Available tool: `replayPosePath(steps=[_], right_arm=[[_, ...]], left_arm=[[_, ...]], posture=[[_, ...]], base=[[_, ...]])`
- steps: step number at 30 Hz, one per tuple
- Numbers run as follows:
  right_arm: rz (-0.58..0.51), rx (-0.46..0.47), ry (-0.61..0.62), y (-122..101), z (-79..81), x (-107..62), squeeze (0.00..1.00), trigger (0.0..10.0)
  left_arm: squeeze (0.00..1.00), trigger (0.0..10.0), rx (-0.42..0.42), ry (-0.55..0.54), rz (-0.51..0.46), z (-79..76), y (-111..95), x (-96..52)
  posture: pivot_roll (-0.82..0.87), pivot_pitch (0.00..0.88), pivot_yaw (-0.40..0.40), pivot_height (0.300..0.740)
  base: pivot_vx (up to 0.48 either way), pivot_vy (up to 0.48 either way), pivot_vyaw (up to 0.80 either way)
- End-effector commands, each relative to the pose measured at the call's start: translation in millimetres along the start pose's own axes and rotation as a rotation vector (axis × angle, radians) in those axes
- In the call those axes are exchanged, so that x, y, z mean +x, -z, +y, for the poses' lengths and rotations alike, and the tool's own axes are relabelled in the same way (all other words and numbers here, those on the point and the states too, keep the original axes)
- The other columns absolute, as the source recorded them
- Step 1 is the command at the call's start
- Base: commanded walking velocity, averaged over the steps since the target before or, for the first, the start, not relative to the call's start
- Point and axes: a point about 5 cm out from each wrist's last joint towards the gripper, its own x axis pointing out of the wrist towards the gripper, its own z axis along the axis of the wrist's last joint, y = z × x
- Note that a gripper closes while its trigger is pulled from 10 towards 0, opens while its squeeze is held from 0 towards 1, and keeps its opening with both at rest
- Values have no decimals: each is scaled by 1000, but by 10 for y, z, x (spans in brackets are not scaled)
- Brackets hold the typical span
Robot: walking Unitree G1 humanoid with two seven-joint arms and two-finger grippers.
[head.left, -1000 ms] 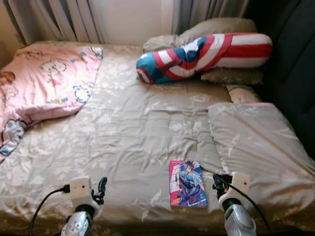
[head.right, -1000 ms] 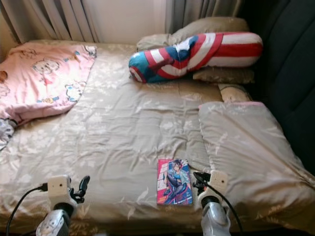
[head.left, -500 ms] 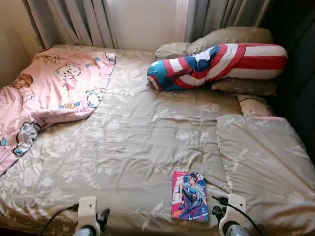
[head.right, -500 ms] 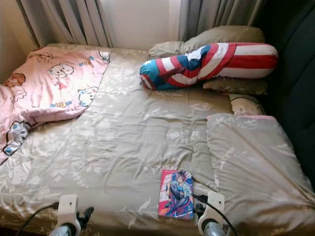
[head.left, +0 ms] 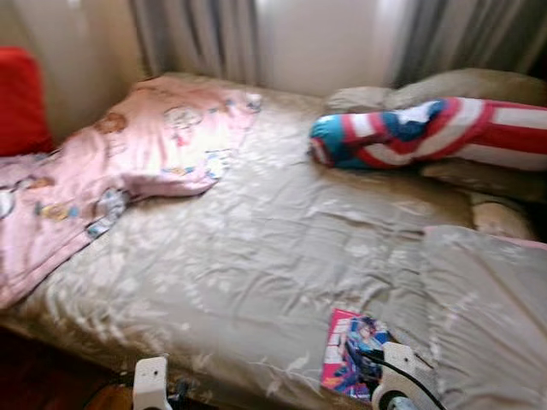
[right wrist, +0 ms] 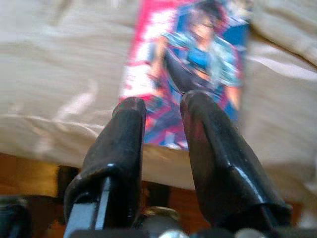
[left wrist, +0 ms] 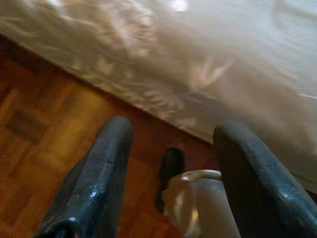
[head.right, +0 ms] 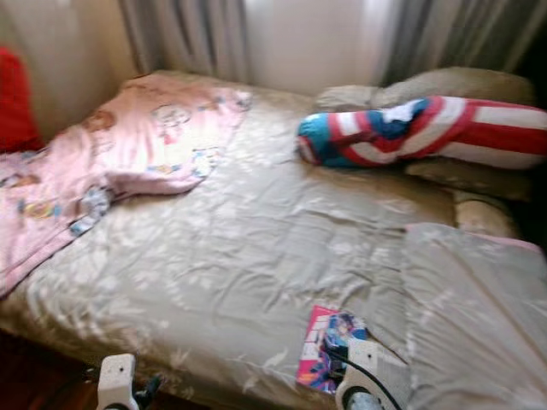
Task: Clean up the room
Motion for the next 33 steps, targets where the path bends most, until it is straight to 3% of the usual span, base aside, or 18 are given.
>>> replayPosePath(steps=[1,33], right_arm=[[45,1,30,115,-108,-37,0,10000],[71,-2,21,182,-107,-55,0,10000]], left_arm=[[0,10000,-2,7,-3,-48,9,0],[0,10000,7,14,2,-34,0,6]], posture=[[104,57,-63,739],[110,67,-62,740]], base=[[0,0,0],[0,0,0]])
